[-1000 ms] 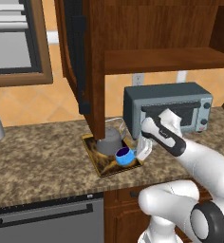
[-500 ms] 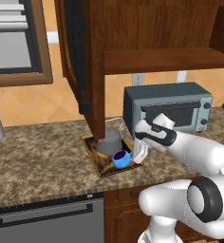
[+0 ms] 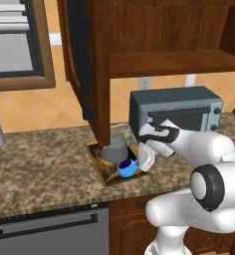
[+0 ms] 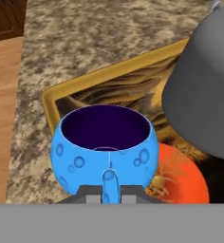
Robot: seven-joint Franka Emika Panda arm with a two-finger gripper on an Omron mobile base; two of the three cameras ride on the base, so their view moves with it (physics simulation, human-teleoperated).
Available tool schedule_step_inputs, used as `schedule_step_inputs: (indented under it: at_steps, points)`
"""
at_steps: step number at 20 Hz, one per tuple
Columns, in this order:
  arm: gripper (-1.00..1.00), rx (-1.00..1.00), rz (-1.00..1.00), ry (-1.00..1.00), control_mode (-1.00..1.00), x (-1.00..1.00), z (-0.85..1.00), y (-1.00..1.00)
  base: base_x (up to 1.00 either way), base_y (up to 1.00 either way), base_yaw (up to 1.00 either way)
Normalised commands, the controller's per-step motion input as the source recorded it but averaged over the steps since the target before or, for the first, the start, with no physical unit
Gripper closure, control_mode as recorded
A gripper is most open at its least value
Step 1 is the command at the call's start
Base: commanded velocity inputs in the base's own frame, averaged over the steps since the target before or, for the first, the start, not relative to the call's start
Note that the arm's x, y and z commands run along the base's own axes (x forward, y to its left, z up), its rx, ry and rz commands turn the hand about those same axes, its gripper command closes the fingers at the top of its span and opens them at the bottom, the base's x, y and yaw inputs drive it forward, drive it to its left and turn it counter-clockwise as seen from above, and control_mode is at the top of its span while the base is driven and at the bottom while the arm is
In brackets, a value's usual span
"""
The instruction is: Pick the kettle from the counter and place it on the tray. Then pick the mug from the cabinet and place it on the tray. Then close the cabinet doors.
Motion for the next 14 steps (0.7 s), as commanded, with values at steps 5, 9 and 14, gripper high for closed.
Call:
schedule_step_inputs:
  at_steps: [5, 9, 14]
  points:
    - [1.0, 0.0, 0.07, 0.0, -1.0, 0.05, -0.19, 0.0, 0.0, 0.0, 0.0]
    - [-1.0, 0.0, 0.07, 0.0, -1.0, 0.0, -0.26, 0.0, 0.0, 0.0, 0.0]
    - [-1.0, 0.0, 0.08, 0.0, -1.0, -0.07, -0.14, -0.12, 0.0, 0.0, 0.0]
